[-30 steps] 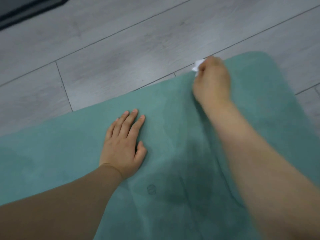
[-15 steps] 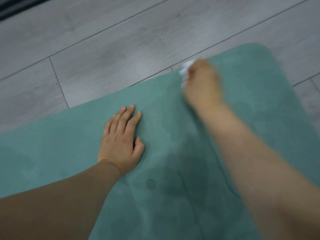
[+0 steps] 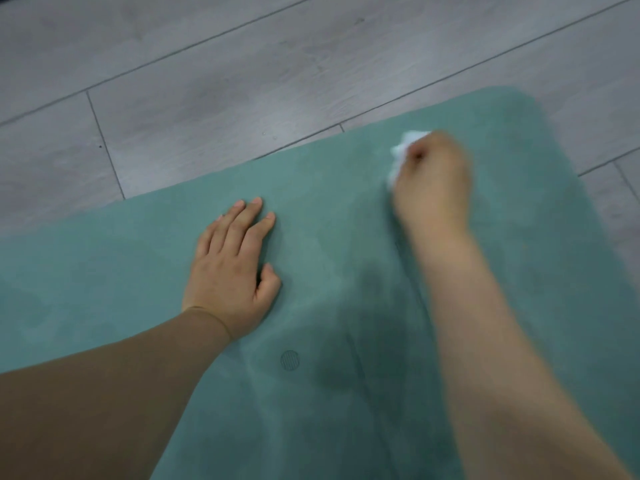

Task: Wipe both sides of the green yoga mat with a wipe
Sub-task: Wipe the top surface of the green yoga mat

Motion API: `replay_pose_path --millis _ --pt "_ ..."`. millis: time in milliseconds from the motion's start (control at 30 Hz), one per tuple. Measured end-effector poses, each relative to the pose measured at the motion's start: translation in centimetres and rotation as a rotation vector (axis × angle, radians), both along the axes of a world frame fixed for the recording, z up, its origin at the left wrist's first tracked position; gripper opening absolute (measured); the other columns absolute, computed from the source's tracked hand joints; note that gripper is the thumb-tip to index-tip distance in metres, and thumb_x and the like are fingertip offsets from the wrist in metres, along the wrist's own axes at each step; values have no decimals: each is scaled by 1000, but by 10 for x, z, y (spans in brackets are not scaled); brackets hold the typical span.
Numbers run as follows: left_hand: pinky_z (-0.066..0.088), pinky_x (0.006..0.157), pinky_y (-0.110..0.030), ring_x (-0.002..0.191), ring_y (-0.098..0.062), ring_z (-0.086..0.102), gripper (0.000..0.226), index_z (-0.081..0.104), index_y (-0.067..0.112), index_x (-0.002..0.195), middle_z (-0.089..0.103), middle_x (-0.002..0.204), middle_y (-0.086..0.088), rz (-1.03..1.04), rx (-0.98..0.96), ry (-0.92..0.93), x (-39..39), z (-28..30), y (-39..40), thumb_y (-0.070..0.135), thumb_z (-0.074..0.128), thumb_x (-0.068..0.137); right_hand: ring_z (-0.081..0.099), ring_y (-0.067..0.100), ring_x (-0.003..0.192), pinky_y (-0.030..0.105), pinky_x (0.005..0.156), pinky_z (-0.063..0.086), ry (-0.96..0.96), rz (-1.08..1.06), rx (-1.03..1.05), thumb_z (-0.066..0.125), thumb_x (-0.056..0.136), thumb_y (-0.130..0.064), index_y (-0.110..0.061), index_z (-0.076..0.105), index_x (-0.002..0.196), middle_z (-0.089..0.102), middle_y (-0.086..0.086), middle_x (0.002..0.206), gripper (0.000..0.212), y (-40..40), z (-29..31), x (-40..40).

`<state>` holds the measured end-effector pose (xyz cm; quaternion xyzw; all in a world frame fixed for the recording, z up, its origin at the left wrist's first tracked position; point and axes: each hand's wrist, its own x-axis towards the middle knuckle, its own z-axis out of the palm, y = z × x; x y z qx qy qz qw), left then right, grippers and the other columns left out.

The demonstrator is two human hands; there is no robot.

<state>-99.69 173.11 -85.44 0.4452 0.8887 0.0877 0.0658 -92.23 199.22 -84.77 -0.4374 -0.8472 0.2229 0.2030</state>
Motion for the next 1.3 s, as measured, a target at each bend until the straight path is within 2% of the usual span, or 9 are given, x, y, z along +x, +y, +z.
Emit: replay_pose_path --millis 167,333,433,600,667,933,1000,1167,1300 --pt "17 120 -42 146 -26 27 67 45 10 144 36 156 -10 3 10 1 0 -2 0 33 40 81 60 34 74 38 67 44 0 816 85 49 83 -8 -4 64 94 62 16 88 19 -103 -2 10" --pt "19 119 -43 145 -27 28 66 46 10 143 38 155 -10 7 14 11 0 -1 0 33 41 81 60 34 106 32 91 42 -204 62 147 52 90 -18 -4 67 106 66 20 112 27 79 15 40" --pt "17 119 -41 145 -27 28 66 46 10 142 38 154 -10 6 8 12 0 -1 1 33 41 80 60 28 108 23 90 41 -149 -326 49 52 86 -19 -7 68 101 68 14 112 25 90 19 43" --pt "18 120 -43 146 -26 26 65 45 10 144 36 156 -10 2 8 13 0 -3 0 33 39 83 61 31 78 33 69 49 -5 712 102 47 81 -3 -5 62 96 63 14 92 21 -118 2 24" --pt "18 119 -43 146 -27 26 66 45 9 144 37 156 -10 1 25 12 0 -4 -1 32 39 83 56 31 70 33 58 45 -15 901 92 56 80 -2 -7 56 96 59 14 86 16 -133 4 34" --pt "18 119 -43 145 -27 27 66 45 10 142 38 155 -10 8 23 15 -1 -4 -1 30 38 80 59 31 107 26 90 41 -150 -193 105 49 85 -19 -4 67 95 67 16 111 26 94 13 50" --pt "19 119 -44 145 -27 27 66 45 10 143 37 155 -9 3 20 16 0 -3 -1 30 39 80 61 29 102 27 89 42 -93 -112 59 51 83 -13 -7 67 94 67 13 106 20 46 4 39" --pt "19 119 -45 146 -27 27 67 44 10 144 36 156 -9 -1 24 9 -2 -4 -1 31 38 80 56 29 72 33 57 47 -87 994 68 66 75 -3 -9 59 88 58 9 86 16 -130 8 60" --pt "19 119 -44 145 -28 28 67 45 10 144 37 155 -9 1 32 21 -1 -5 -1 31 39 80 62 35 100 39 90 48 -124 548 96 49 85 -20 -5 66 105 65 18 109 30 13 6 56"
